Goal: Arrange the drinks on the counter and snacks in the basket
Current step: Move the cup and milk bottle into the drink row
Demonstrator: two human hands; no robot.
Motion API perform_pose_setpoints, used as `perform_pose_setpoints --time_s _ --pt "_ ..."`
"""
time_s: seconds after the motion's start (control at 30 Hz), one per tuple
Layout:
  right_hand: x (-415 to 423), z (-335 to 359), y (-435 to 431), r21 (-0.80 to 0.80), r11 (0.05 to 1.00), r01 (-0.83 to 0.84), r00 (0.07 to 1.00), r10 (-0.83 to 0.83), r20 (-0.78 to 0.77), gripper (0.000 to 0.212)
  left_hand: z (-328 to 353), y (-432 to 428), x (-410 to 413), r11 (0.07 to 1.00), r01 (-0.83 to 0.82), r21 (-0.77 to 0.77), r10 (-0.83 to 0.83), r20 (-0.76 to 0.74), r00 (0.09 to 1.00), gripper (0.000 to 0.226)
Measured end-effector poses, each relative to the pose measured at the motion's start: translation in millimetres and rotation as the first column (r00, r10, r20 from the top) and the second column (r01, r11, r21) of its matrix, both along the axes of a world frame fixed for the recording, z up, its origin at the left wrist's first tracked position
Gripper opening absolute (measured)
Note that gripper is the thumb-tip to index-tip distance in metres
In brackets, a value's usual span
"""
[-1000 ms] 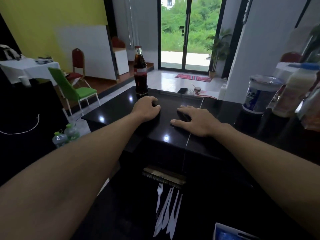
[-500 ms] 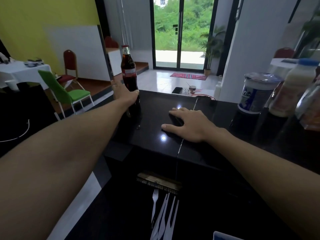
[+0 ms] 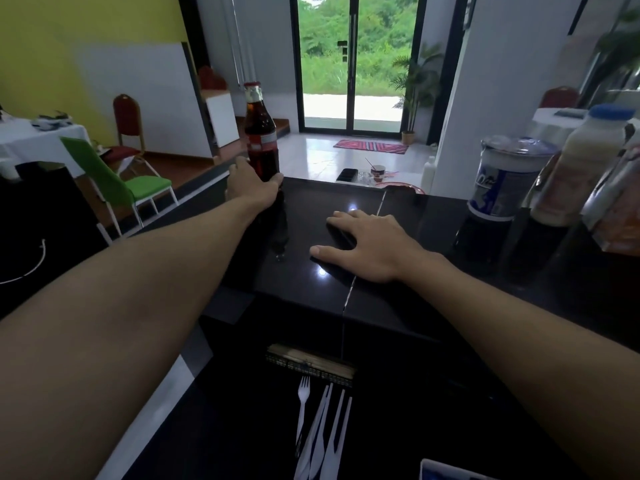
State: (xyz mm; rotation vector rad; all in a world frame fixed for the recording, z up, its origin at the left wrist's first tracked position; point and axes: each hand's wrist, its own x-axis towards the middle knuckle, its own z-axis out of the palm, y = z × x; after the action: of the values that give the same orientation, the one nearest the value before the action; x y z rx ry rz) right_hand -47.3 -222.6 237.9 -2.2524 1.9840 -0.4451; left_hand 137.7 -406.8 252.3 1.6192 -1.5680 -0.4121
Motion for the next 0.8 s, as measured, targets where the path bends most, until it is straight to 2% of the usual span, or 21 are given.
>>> perform_pose_setpoints --time_s 0.13,0.27,0.37,0.43,0.67,0.8 --pt "1 2 3 -0.008 1.000 -0.009 1.000 0.009 0.020 0.101 2 14 -5 0.999 0.051 -0.011 -0.052 -0.086 0.995 0.078" --pt "0 3 9 -0.018 1.000 -0.016 0.993 0.018 0.117 0.095 2 36 -12 0.996 0.087 0.006 -0.086 -0.123 0.989 0.097" --pt "-4 6 14 -0.033 0.999 -0.021 0.971 0.028 0.236 0.081 1 50 -16 0.994 0.105 0.029 -0.102 -0.084 0.991 0.082" --pt "-9 9 19 -0.041 0.999 -0.026 0.965 0.036 0.259 0.074 2 58 -18 0.992 0.124 0.020 -0.123 -0.069 0.990 0.071" --pt "-49 17 51 -0.022 0.999 0.029 0.991 -0.025 0.133 0.071 9 77 -31 0.971 0.236 0.045 -0.235 -0.012 0.972 0.064" --pt "-85 18 78 0.015 0.995 0.097 0.987 -0.098 0.124 0.081 10 93 -51 0.955 0.294 0.035 -0.293 -0.033 0.956 0.061"
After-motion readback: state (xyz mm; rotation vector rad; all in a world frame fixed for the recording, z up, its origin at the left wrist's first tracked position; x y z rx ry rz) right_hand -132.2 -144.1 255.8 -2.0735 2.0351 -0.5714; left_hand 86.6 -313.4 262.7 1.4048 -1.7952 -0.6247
